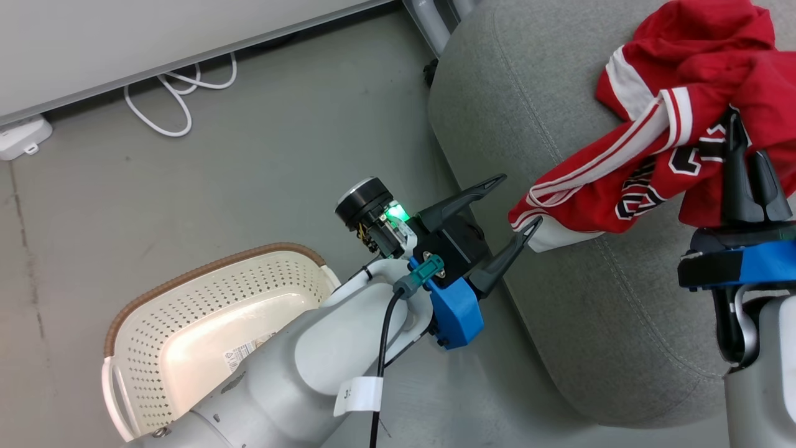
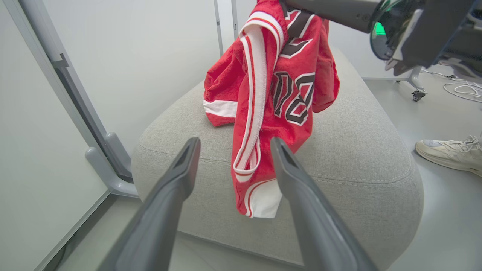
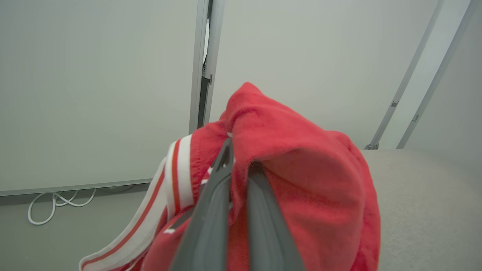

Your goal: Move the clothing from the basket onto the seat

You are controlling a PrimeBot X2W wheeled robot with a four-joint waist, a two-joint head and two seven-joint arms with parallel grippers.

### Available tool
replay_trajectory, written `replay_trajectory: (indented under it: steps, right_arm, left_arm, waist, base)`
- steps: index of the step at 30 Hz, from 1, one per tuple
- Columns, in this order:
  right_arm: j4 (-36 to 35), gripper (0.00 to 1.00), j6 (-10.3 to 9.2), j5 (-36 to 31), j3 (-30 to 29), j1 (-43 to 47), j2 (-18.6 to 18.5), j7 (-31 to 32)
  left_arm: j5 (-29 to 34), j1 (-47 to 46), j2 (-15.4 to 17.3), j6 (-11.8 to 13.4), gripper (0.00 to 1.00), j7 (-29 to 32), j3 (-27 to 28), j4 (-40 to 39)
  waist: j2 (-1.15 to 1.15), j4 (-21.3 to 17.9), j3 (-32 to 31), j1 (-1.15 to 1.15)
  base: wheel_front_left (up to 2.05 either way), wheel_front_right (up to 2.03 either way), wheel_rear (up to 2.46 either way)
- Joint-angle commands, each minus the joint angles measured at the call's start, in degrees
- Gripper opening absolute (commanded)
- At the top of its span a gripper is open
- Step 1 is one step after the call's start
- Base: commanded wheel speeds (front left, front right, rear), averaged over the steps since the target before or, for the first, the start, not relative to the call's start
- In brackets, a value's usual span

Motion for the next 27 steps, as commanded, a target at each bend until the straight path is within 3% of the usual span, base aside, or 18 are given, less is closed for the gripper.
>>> replay_trajectory:
  steps: [1,19,27]
  right_arm:
    - [-0.4,0.0,0.01,-0.2,-0.5,0.9,0.3,-0.2]
    - [-1.4,0.0,0.01,-0.5,-1.7,1.6,1.0,-0.2]
    - [-3.7,0.0,0.01,-1.0,-0.4,-11.6,-5.7,-0.2]
  left_arm:
    - [-0.2,0.7,0.1,0.0,1.0,-0.2,-0.3,0.0]
    - [-0.8,-0.1,0.1,0.4,1.0,-0.2,-1.3,0.0]
    - [-0.2,-2.2,1.9,1.1,1.0,-0.2,-0.7,-1.4]
  waist:
    - [0.0,-0.5,0.3,0.0]
    - [0.0,-0.9,1.0,0.0]
    - [0.0,-0.8,4.8,0.0]
  base:
    - [0.0,0.0,0.0]
    - [0.0,0.0,0.0]
    - [0.0,0.0,0.0]
